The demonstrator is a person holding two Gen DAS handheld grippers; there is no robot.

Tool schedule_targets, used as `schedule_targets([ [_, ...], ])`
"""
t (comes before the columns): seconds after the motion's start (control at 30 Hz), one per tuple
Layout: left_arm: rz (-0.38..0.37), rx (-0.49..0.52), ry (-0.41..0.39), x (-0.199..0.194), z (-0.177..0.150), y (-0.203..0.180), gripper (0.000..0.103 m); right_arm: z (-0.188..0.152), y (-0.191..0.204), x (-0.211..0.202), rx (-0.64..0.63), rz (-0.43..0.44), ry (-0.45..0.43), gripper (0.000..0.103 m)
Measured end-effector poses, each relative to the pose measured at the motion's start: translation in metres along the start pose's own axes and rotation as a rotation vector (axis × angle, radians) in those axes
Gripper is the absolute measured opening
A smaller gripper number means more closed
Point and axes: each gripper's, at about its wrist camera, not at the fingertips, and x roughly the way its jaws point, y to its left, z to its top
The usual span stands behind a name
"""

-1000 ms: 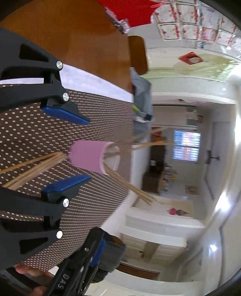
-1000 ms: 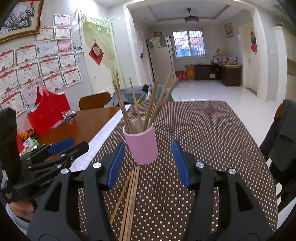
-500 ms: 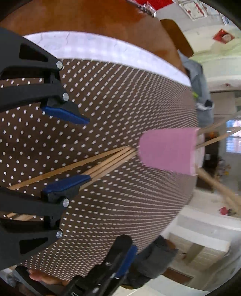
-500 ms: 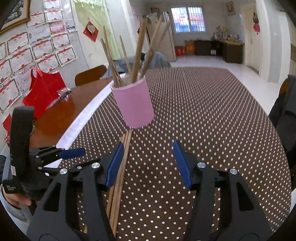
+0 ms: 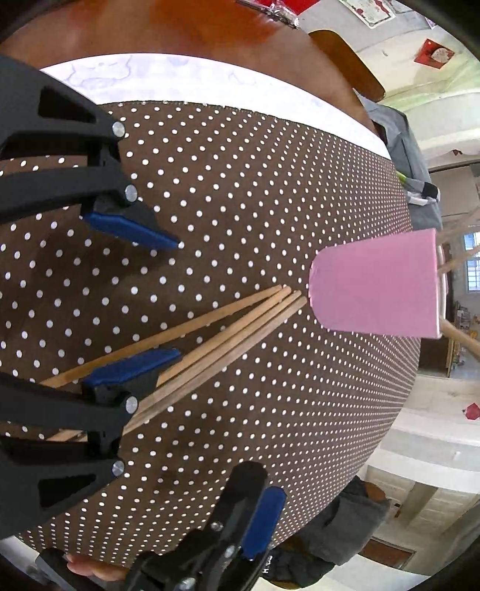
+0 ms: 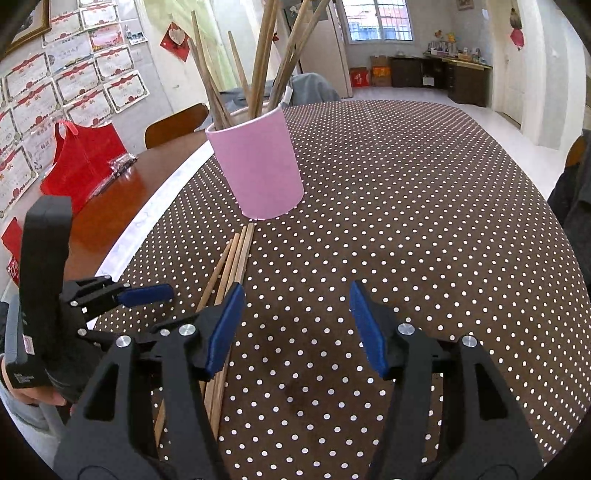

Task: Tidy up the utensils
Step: 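Move both open tools back down to the stick pile, then grasp a stick with the left tool while the right tool grasps another stick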

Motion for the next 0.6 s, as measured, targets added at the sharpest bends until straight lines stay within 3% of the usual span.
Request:
schedule_targets([
  [0.23,0.003,0.007,-0.017,0.000,0.007,0.008,0.033,0.001,0.009,0.013,-0.027,0.002,0.045,0.059],
  [0.6,-0.010,0.003,-0.064,0.003,0.010,0.016,0.023,0.002,0.030,0.040,-0.078,-0.005,0.130,0.059],
])
